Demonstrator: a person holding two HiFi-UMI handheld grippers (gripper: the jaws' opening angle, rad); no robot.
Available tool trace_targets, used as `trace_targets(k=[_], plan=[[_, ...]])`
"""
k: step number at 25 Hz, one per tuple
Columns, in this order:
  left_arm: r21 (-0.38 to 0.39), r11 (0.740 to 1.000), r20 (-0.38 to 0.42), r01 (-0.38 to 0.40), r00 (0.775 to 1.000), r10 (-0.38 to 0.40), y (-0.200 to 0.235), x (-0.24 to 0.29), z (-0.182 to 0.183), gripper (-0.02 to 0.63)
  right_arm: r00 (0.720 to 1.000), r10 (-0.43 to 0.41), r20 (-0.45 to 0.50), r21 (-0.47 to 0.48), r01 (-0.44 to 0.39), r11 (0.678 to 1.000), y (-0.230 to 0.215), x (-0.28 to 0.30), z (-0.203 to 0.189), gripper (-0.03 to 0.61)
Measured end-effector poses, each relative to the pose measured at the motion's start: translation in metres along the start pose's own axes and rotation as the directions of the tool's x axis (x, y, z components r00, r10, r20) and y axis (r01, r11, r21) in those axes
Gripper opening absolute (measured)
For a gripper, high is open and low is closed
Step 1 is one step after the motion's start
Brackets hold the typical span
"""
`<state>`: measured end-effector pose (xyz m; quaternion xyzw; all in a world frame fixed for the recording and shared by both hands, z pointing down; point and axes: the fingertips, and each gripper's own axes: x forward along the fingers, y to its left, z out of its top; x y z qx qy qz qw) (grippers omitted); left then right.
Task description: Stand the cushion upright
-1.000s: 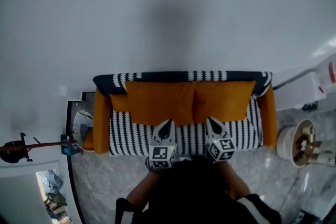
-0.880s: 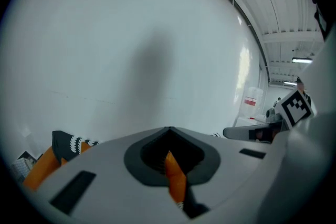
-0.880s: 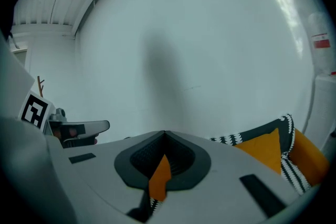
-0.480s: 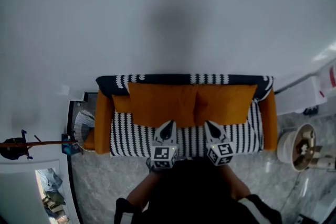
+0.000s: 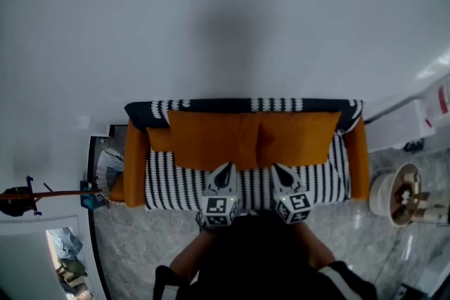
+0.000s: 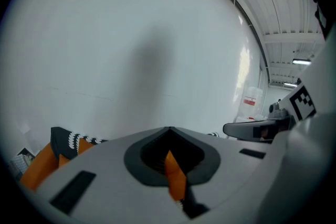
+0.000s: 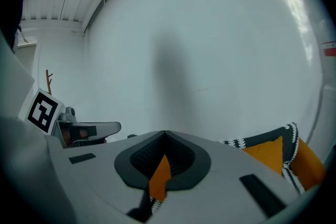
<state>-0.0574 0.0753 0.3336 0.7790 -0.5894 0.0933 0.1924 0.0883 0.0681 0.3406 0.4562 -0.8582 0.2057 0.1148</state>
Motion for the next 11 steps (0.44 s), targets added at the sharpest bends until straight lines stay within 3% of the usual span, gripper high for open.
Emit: trace_targets(k=[11], plan=[[-0.002, 1.0, -0.013, 0.02, 1.0, -0.02, -0.009, -0.002, -0.008, -0.003, 1.0, -0.021, 0.018, 0.004, 0.021, 1.0, -0.003, -0.012, -0.002, -0.005]])
